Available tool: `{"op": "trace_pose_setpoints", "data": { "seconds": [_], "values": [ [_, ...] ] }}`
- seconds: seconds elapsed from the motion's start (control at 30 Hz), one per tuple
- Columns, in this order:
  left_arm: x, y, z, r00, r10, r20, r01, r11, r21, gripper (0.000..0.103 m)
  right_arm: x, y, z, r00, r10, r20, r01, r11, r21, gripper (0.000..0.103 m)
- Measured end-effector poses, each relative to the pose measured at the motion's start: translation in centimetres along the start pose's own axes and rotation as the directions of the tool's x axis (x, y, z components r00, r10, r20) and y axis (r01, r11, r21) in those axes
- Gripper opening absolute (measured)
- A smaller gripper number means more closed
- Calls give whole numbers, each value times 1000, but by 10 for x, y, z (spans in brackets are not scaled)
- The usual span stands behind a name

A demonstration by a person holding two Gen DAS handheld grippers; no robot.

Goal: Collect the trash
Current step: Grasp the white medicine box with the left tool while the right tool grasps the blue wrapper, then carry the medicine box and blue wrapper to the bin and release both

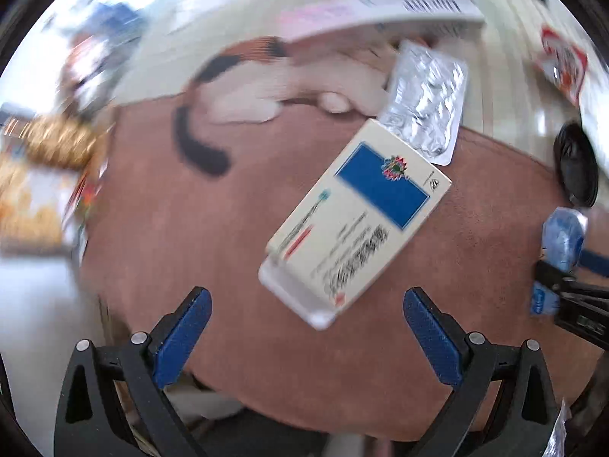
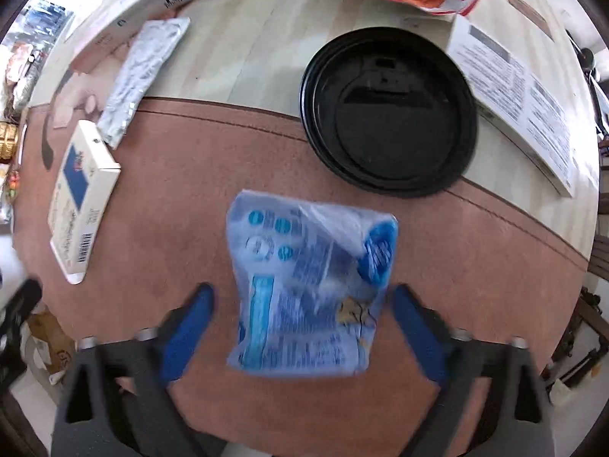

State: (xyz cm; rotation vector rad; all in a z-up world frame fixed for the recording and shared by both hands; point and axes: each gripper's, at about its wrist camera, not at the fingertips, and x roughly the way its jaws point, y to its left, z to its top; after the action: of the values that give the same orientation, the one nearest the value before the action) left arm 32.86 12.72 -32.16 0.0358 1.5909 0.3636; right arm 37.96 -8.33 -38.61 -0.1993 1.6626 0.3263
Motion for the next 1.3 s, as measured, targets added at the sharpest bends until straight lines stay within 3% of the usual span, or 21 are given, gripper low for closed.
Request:
{"op": "trace_pose_setpoints", "data": {
  "seconds": [0.07,0.2,0.33,0.43,0.47,0.53,0.67,0.73,0.77,0.83,0.87,0.9,1.03,1.17,1.3],
  "values": [
    [12,-5,16,1000,-10,-17,12,996,89,103,-2,-3,-1,1000,-13,-3,13,1000,-8,75],
    [20,-11,37,996,-77,-39,84,976,201,103,-10,-22,1,1000,-18,-3,18,999,-31,39],
    [29,-23,50,977,-186,-104,209,934,291,103,-19,-38,13,1000,-4,-3,4,1000,-30,37],
    [43,-26,57,979,-159,-126,190,935,298,102,-19,-41,21,1000,11,-15,-11,1000,-21,36],
    [45,-25,59,980,-155,-122,185,938,293,95,-17,-43,24,1000,16,-20,-17,1000,-21,36],
    [45,-21,60,974,-191,-123,217,942,257,83,-17,-37,28,1000,24,-21,-24,999,-22,36],
    [39,-14,48,969,-226,-101,241,956,166,82,-23,-39,30,999,48,-12,-48,998,-31,34],
    [42,-8,36,966,-219,-139,224,974,26,82,-24,-37,32,998,55,-14,-55,998,-39,33],
    [45,-3,28,954,-253,-163,243,967,-74,82,-25,-36,32,998,54,-14,-55,997,-45,33],
    [50,8,6,914,-366,-174,307,906,-291,82,-27,-27,33,998,57,-17,-57,997,-56,33],
    [49,11,-2,916,-369,-157,301,891,-340,83,-26,-23,30,998,55,-17,-56,997,-61,33],
    [48,10,-7,919,-368,-139,302,886,-351,85,-27,-22,28,999,49,-16,-50,996,-69,33],
    [40,-12,-14,960,-256,-113,226,948,-225,85,-14,-2,19,999,18,-31,-21,995,-99,33],
    [32,-11,-19,963,-259,-76,232,938,-259,81,-11,7,11,1000,-4,-21,2,992,-123,33],
    [11,1,-51,968,-253,-5,238,916,-323,81,-21,18,12,1000,-2,23,6,990,-138,33]
  ]
}}
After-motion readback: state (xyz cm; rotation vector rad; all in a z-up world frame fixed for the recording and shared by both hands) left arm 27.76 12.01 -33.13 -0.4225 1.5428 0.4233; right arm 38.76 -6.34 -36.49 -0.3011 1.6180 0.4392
